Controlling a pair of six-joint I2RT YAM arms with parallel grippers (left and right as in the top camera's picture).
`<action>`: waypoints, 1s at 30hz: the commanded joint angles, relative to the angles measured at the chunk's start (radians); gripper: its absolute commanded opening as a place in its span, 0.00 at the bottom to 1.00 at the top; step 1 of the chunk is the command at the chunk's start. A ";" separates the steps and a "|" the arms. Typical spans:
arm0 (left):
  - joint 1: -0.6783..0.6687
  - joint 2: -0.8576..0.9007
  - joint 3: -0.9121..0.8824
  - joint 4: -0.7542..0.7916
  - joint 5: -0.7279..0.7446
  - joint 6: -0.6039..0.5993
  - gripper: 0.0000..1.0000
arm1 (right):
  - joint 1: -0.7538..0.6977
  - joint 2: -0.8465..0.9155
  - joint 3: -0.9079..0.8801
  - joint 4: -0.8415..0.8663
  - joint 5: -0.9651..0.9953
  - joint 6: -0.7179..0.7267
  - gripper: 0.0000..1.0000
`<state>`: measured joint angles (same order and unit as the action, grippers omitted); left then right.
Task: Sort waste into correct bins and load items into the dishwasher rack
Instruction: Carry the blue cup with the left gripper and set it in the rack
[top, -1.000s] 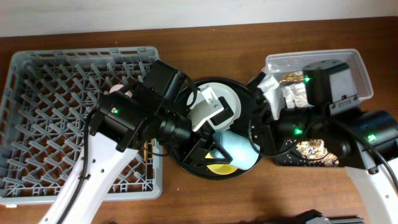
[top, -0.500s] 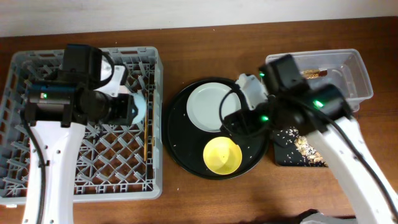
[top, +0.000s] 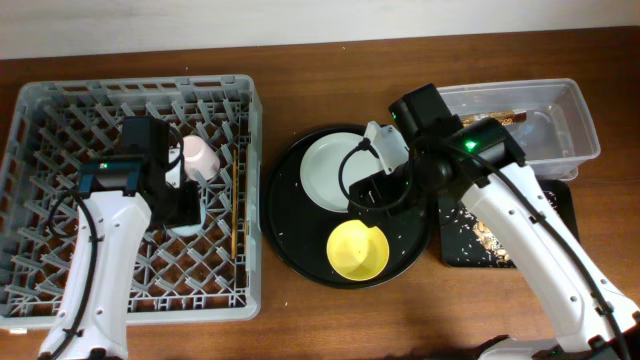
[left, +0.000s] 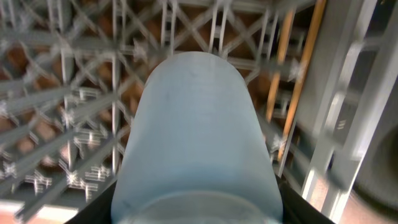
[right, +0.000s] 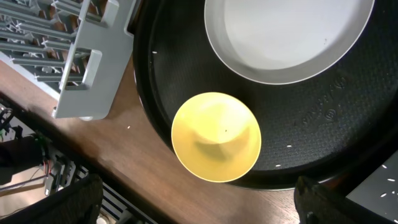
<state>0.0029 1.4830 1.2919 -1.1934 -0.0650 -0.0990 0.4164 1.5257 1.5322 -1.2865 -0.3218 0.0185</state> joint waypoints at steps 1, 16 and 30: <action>0.005 -0.008 -0.002 0.082 -0.003 -0.021 0.16 | 0.010 -0.005 -0.003 -0.003 0.013 -0.002 0.99; 0.005 -0.008 -0.032 0.148 -0.003 -0.032 0.72 | 0.010 -0.004 -0.003 -0.008 0.013 -0.002 0.98; 0.005 -0.058 0.042 -0.046 0.042 -0.032 0.99 | 0.010 -0.002 -0.003 -0.017 0.008 -0.002 0.99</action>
<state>0.0032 1.4307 1.3373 -1.2007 -0.0341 -0.1326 0.4164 1.5257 1.5322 -1.2984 -0.3183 0.0189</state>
